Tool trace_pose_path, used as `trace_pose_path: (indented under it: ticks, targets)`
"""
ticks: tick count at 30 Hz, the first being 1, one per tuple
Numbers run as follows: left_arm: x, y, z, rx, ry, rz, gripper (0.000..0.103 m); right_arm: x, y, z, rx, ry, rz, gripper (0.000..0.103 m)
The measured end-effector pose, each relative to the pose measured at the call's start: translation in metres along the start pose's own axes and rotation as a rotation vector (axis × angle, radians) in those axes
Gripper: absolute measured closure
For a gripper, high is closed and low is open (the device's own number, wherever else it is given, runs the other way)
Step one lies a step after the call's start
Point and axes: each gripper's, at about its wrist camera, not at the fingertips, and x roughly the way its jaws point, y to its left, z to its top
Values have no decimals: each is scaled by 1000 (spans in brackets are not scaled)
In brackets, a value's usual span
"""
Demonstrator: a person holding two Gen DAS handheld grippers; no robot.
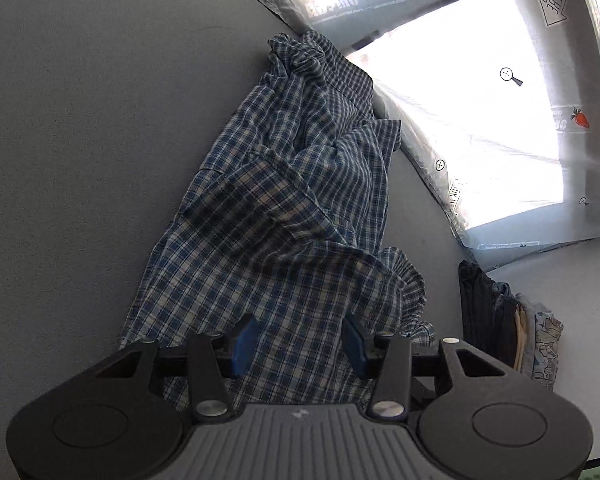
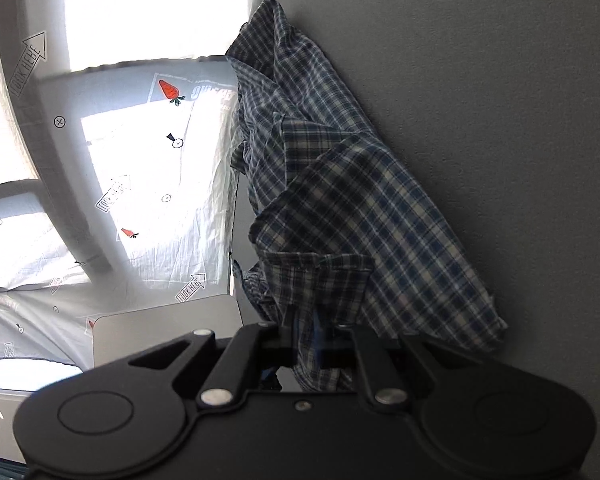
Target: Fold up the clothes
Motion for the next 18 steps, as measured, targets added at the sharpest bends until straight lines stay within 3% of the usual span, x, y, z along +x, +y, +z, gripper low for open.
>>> trace_pose_path:
  ticks: [5,7,9,11,13,18]
  targets:
    - [-5,-5,3,30,-30,7,50,25,23,9,-76,54,-48,94]
    - [-5,-9,2,59,-33,20,50,17,35,8,-140,22,-36,93]
    - [-4,-12,1,78,-28,29,50,3,41,10,-183,-42,-47,82]
    - [1,-14,1,86,-13,37,49,-10,40,14,-202,-109,-95,71]
    - [9,-17,0,92,8,54,49,-22,37,18,-214,-164,-149,69]
    - [23,-20,-5,132,60,115,48,-26,22,19,-199,-144,-185,63]
